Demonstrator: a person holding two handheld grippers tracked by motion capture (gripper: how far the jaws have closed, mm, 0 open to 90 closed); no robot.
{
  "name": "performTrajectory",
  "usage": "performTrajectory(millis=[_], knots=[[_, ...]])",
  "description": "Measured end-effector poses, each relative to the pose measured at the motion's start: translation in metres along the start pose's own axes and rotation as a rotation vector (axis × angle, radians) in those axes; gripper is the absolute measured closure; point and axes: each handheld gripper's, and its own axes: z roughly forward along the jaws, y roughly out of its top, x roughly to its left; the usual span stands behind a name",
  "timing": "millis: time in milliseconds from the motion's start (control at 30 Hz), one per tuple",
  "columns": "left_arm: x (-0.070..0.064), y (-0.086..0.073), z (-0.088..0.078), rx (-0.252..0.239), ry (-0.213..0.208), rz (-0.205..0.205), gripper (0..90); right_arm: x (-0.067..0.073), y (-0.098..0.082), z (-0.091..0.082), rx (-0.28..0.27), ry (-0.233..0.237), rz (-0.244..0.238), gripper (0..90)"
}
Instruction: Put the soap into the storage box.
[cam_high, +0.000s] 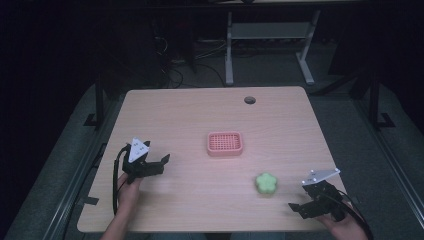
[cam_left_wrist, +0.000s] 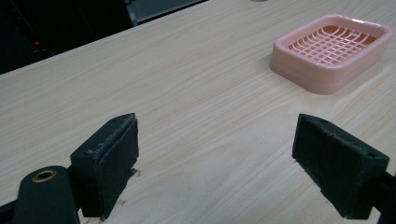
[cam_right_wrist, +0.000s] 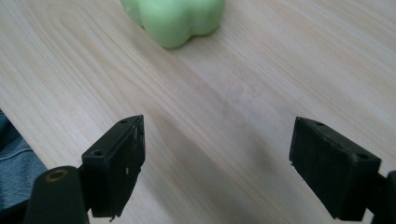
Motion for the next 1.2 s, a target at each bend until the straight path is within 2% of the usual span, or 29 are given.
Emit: performTrajectory(millis=[433,1000,1200], knots=[[0.001,0.000,-0.001,-0.001,0.004,-0.006,14.3,0.004,0.029,0.005,0.051,0.033,-0.054,17.3],[0.002,0.000,-0.002,-0.006,0.006,-0.008,14.3,0.007,0.056,0.009,0.084,0.049,-0.082,16.2],[0.003,0.000,-0.002,-0.006,0.008,-0.005,14.3,0.011,0.066,0.013,0.097,0.054,-0.106,15.3]])
